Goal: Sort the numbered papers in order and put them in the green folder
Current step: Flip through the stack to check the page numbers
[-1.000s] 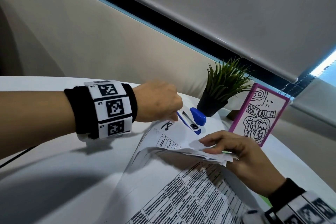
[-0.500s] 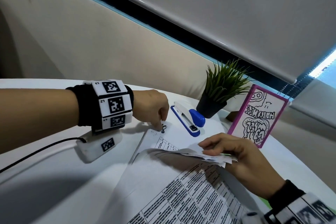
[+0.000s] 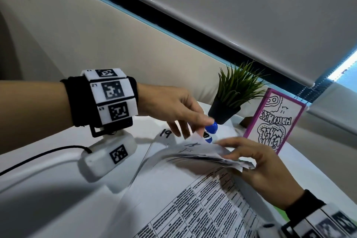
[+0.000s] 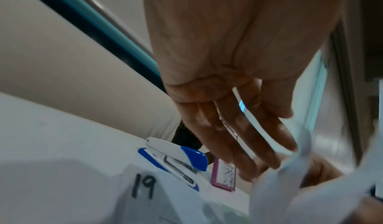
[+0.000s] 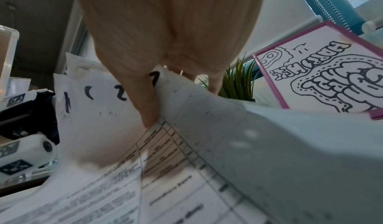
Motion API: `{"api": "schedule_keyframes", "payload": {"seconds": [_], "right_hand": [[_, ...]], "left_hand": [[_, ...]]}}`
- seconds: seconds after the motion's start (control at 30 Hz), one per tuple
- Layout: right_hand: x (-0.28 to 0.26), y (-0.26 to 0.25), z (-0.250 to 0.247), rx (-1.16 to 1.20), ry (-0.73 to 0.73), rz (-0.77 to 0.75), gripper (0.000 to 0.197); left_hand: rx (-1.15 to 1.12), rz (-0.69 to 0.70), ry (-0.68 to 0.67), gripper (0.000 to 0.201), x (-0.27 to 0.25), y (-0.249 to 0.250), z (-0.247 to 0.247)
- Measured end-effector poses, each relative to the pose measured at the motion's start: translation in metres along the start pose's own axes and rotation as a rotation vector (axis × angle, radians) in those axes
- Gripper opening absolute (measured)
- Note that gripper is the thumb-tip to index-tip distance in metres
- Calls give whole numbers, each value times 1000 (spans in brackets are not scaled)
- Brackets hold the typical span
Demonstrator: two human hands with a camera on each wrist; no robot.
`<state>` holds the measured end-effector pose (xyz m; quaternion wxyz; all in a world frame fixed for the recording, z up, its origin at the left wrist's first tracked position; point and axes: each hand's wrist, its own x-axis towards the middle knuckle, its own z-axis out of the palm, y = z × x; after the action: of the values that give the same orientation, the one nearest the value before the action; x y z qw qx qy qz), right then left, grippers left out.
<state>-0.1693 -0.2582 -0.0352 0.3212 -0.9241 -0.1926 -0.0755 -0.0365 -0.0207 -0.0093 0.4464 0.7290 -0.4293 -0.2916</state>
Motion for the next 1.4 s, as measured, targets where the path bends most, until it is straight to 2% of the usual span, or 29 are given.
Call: {"api": "schedule_keyframes", "payload": {"seconds": [0.07, 0.13, 0.2, 0.23, 0.3, 0.5, 0.63, 0.83, 0.93, 1.03, 1.1, 1.2, 1.3, 1.4], "right_hand": [[-2, 1, 2, -15, 28, 4, 38], [-4, -1, 4, 14, 98, 21, 28], [-6, -3, 3, 84, 128, 23, 41], [-5, -5, 2, 74, 113, 10, 45], [-3, -5, 2, -42, 45, -56, 42], [0, 3, 3, -16, 15, -84, 63], [0, 4, 3, -36, -5, -59, 45], [2, -2, 1, -71, -10, -17, 30], [2, -5, -1, -138, -3, -16, 39], [2, -8, -2, -191, -13, -12, 40], [3, -8, -3, -186, -26, 0, 40], [4, -9, -2, -166, -36, 20, 33], [5, -9, -1, -144, -34, 29, 27], [5, -8, -1, -126, -32, 38, 30]], "left_hand": [[39, -79, 33, 41, 2, -3, -2], [345, -158, 92, 31, 6, -14, -6], [655, -233, 110, 26, 7, -25, -7], [718, -262, 91, 25, 8, -30, -8], [677, -280, 66, 22, 8, -35, -9], [580, -138, 249, 15, 15, -37, -14], [579, -66, 314, 12, 17, -34, -16], [905, 70, 276, 34, 18, -31, -14], [1096, 160, 262, 38, 17, -30, -12], [1180, 340, 330, 44, 16, -27, -10], [1221, 432, 316, 43, 15, -25, -10], [1315, 417, 279, 40, 13, -22, -9], [1216, 408, 255, 42, 12, -23, -9], [900, 420, 192, 42, 11, -28, -12]]}}
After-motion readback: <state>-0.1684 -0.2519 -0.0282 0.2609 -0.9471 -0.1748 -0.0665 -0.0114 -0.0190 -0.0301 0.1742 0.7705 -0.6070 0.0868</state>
